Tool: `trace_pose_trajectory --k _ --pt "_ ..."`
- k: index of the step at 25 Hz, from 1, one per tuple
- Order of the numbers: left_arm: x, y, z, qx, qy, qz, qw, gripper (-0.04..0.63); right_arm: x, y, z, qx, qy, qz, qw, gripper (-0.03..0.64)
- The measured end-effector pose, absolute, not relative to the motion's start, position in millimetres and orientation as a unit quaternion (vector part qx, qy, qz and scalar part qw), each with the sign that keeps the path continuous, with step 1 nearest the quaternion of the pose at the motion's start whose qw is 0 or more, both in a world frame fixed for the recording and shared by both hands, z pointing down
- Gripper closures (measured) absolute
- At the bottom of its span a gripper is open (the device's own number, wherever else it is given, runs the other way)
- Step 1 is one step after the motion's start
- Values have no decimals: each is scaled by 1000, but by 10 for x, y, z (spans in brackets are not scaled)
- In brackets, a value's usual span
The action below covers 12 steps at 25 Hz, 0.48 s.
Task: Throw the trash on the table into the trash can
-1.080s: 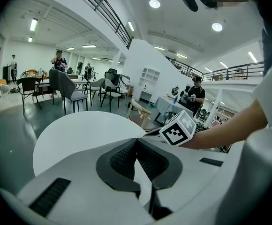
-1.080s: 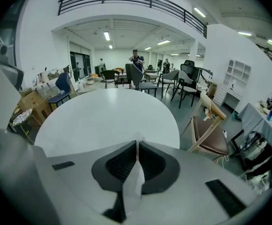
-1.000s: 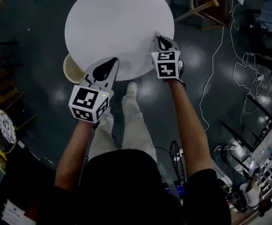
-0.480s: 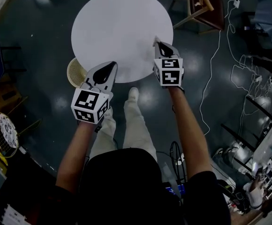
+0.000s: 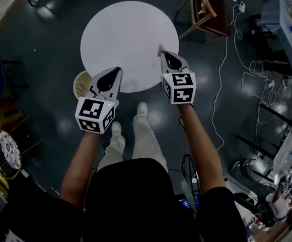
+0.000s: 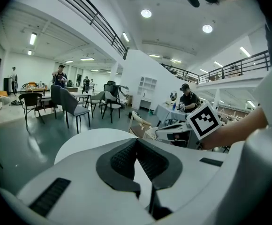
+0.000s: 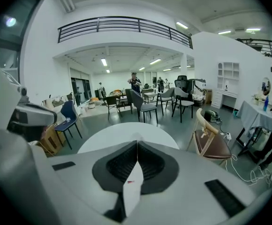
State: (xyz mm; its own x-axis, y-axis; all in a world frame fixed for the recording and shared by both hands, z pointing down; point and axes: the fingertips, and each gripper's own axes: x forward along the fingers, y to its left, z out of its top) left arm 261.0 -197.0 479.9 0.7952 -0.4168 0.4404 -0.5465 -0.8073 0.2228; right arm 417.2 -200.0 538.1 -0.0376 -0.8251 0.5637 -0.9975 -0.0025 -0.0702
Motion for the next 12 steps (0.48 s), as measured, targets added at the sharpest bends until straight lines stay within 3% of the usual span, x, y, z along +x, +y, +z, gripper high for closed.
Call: trace_pose_trajectory --k 6,12 --pt "2485 -1881 4391 932 -264 153 195 580 3964 -1766 4746 675 -691 207 155 595" --pt "2173 -1710 3992 944 -251 135 167 580 3534 -1479 4207 679 -699 179 135 595"
